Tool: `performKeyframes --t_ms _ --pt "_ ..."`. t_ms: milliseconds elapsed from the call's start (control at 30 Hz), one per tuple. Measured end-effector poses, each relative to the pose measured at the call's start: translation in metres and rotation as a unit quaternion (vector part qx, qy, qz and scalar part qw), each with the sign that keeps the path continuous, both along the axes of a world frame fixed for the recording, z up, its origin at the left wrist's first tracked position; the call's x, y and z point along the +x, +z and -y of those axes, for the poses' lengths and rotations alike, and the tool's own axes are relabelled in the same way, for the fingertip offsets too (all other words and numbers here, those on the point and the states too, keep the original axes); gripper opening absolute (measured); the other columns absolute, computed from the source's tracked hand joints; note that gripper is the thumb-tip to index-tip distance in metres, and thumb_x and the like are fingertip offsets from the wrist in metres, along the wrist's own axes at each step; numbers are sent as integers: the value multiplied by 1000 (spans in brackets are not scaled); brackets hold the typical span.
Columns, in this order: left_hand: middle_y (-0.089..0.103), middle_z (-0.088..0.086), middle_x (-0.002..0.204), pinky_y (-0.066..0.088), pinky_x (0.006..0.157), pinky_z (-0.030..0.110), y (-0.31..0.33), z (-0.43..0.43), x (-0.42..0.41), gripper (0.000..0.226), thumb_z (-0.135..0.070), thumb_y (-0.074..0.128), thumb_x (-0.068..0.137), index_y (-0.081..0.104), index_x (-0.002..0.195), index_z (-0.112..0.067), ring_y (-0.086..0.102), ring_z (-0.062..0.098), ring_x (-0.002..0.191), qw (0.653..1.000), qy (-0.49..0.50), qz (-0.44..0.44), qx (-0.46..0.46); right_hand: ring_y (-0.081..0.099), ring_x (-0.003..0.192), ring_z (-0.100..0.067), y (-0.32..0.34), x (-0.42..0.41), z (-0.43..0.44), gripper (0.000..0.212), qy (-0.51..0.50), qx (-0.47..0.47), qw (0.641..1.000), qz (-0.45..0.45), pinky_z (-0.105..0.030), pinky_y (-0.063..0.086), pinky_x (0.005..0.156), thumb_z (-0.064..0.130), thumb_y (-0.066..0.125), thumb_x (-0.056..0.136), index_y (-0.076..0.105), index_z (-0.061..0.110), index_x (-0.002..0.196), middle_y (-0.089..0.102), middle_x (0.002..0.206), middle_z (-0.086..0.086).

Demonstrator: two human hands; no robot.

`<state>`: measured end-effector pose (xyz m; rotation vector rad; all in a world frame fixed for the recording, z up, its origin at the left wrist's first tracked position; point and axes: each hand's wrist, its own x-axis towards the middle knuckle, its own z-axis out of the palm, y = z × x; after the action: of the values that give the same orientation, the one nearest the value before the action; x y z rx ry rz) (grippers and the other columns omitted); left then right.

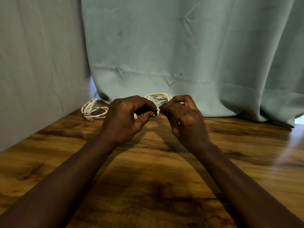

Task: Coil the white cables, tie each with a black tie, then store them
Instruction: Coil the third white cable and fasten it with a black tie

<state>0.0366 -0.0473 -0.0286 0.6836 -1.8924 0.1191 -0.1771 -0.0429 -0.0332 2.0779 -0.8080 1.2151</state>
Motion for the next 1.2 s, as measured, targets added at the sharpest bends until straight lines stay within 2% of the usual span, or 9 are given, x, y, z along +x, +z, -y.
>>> performKeyframes --t_ms 300,567,667,733,800,933,1100,1200 --pt "71 -3 95 57 71 42 3 1 0 15 -19 70 91 78 104 -21 67 13 79 996 54 63 -13 63 104 -34 0 0 1 28 -27 -10 999 -27 -35 52 82 -11 77 82 74 7 102 76 103 -4" --pt "72 3 99 56 73 40 7 -3 -1 21 -7 73 89 77 106 -19 69 24 87 989 80 119 -38 64 105 -35 0 -1 1 26 -27 11 999 -25 -40 57 77 -8 78 82 74 7 103 77 103 -5" --pt "71 2 95 56 70 43 8 -8 -3 20 -10 71 91 66 107 -21 69 24 83 987 76 134 -44 62 108 -33 0 -1 2 30 -38 9 998 -50 -36 52 82 -10 78 81 74 9 104 76 103 -5" --pt "70 0 92 55 68 42 8 -12 -6 29 -9 71 90 53 108 -23 69 25 80 987 77 136 -33 62 108 -33 -1 1 3 33 -41 5 996 -74 -35 49 84 -11 76 80 74 10 105 77 103 -4" --pt "69 -3 88 53 66 39 8 -13 -7 34 -7 72 88 48 104 -25 68 24 78 986 78 144 -19 63 107 -34 -1 1 5 32 -36 2 995 -93 -36 50 86 -12 74 82 75 10 106 76 104 -4" --pt "69 -8 88 55 71 39 11 -13 -5 32 -7 75 86 54 101 -25 68 17 80 988 84 130 22 63 106 -33 0 0 7 33 -36 2 994 -104 -35 50 85 -11 71 85 74 11 109 76 106 -2" --pt "75 -8 87 60 78 36 11 -9 -3 24 -10 79 85 75 104 -24 69 6 80 989 84 98 69 63 103 -33 0 1 8 34 -34 1 996 -86 -28 42 83 -13 75 80 74 12 103 76 100 -1" --pt "76 -4 88 59 75 37 9 -8 -4 18 -14 77 87 79 102 -24 68 9 77 991 87 83 66 62 105 -32 -2 -2 8 30 -16 18 999 -31 -35 52 78 -10 76 82 74 12 101 76 99 -1"
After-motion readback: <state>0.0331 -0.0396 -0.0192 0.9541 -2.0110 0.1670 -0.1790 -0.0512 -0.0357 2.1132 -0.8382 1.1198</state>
